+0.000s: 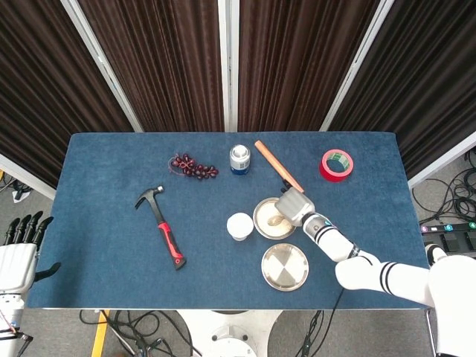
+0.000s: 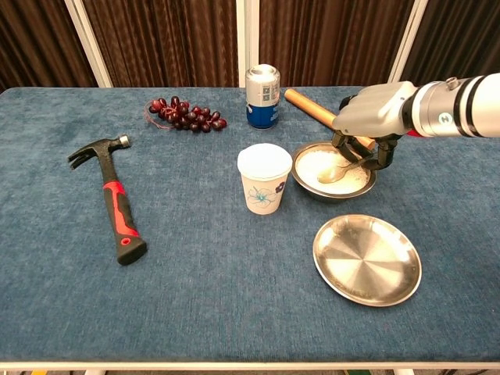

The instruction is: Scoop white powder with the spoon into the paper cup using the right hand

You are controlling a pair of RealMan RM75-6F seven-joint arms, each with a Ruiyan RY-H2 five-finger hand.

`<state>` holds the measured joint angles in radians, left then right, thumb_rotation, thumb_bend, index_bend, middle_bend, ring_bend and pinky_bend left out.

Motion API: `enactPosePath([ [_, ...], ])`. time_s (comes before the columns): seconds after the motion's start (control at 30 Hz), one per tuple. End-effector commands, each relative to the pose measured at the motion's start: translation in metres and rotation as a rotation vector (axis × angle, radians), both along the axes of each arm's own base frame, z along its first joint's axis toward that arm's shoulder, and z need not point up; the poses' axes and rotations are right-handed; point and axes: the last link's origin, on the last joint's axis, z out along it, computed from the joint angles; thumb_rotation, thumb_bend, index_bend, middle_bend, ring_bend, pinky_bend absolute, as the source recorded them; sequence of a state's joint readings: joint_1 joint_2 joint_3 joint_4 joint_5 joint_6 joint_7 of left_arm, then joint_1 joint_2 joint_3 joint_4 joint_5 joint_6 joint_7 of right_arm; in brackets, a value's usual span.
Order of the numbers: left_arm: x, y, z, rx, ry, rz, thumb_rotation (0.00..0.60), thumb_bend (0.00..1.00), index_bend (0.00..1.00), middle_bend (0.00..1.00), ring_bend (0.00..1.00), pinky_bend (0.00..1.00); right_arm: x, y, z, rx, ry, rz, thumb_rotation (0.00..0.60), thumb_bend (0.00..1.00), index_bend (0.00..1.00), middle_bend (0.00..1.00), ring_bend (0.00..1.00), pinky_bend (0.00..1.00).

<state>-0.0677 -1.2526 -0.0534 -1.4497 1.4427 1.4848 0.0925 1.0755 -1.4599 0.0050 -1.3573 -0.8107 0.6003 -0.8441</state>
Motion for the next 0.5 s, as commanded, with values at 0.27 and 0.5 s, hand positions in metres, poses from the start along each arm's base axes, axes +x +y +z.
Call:
enactPosePath([
  [0.27,-0.005,-0.002,-0.003,-0.004,-0.007,0.006,0.6,0.07,0.19,0.15,0.04,0.05,0.015,0.008,-0.014,-0.006,0.066,0.052,0.6,0.38,0.54,0.56,0.18,0.0],
  [0.5,-0.004,-0.001,-0.003,-0.002,-0.008,0.003,0.6,0.07,0.19,0.15,0.04,0.05,0.018,0.008,-0.013,-0.003,0.051,0.045,0.6,0.38,0.54,0.56,0.18,0.0],
])
